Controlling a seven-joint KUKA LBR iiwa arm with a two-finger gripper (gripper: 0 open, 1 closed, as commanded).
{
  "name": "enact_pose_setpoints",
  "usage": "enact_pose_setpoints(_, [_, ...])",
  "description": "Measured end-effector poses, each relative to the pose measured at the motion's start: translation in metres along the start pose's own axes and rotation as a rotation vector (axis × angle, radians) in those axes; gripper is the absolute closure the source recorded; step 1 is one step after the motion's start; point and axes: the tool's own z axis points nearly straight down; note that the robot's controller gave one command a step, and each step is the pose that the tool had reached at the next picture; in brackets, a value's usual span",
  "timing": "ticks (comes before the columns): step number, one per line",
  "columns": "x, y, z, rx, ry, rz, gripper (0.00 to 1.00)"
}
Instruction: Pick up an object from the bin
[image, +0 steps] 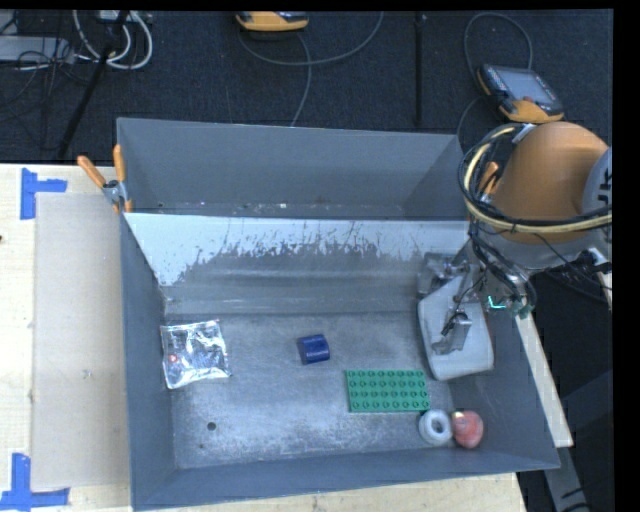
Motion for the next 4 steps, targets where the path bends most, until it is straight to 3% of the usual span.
enact_pose_setpoints(1, [0.065, 0.064, 0.108, -0.002, 0.004, 0.016, 0.00])
enact_pose_setpoints(2, [0.061, 0.062, 0.102, 0.001, -0.006, 0.015, 1.00])
enact_pose_setpoints(3, [0.050, 0.056, -0.019, 0.003, -0.017, 0.001, 1.00])
enact_pose_setpoints(4, [0.041, 0.048, -0.096, 0.004, -0.014, -0.291, 1.00])
